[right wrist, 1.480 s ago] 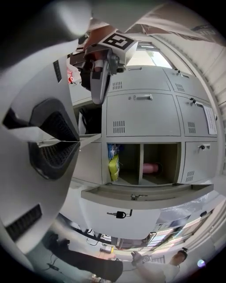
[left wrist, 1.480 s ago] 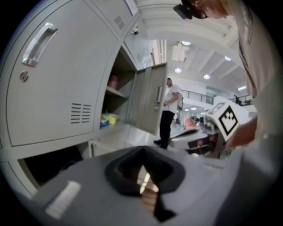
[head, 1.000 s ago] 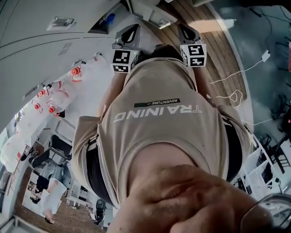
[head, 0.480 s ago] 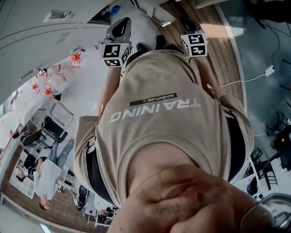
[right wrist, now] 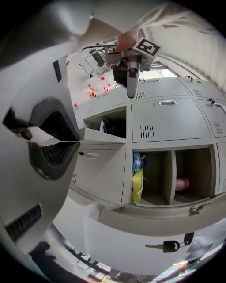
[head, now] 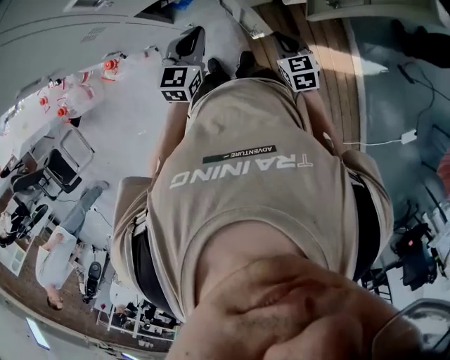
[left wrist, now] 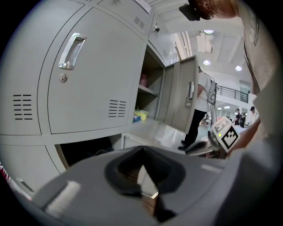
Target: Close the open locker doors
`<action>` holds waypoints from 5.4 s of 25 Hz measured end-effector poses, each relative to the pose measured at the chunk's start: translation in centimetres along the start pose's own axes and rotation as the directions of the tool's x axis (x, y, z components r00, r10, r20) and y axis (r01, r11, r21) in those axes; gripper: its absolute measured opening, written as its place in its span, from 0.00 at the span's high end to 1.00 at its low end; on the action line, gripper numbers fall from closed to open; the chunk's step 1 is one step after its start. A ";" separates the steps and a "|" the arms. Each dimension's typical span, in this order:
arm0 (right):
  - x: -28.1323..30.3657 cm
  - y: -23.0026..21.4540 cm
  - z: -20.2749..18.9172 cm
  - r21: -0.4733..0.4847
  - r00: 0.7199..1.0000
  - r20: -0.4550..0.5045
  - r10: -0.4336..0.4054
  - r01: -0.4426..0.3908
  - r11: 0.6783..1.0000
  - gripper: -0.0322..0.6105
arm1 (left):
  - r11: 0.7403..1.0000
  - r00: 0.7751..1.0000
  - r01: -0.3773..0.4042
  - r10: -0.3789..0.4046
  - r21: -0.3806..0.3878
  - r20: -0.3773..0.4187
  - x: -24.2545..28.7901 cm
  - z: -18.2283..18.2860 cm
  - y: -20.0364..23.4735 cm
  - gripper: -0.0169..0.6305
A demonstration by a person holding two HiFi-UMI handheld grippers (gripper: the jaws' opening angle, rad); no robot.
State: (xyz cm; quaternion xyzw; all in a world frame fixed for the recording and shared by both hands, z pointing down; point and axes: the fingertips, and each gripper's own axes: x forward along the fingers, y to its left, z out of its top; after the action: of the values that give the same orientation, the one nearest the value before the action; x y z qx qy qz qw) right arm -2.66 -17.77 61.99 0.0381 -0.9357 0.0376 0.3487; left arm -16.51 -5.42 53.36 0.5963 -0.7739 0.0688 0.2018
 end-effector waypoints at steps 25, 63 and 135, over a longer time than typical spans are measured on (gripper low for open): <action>2.5 10.9 1.4 -0.156 0.966 -0.008 0.257 -0.255 0.954 0.93 | 0.977 0.986 -0.164 0.168 -0.137 0.014 -7.2 -4.3 4.1 0.97; 15.8 24.9 12.3 -0.192 0.955 0.016 0.297 -0.288 0.938 0.93 | 0.981 0.988 -0.131 0.140 -0.144 0.059 -14.6 -4.8 17.0 0.97; -4.9 9.2 -6.8 0.333 0.963 0.179 -0.199 0.131 0.934 0.93 | 0.919 0.942 0.333 -0.333 0.211 -0.035 -3.8 -3.7 -4.7 0.97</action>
State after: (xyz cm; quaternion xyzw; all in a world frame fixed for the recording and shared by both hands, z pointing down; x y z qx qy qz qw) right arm 4.51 -7.73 63.52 0.1765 -0.9422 0.1542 0.2392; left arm -10.42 -2.08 54.61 0.7374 -0.6495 0.1160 0.1446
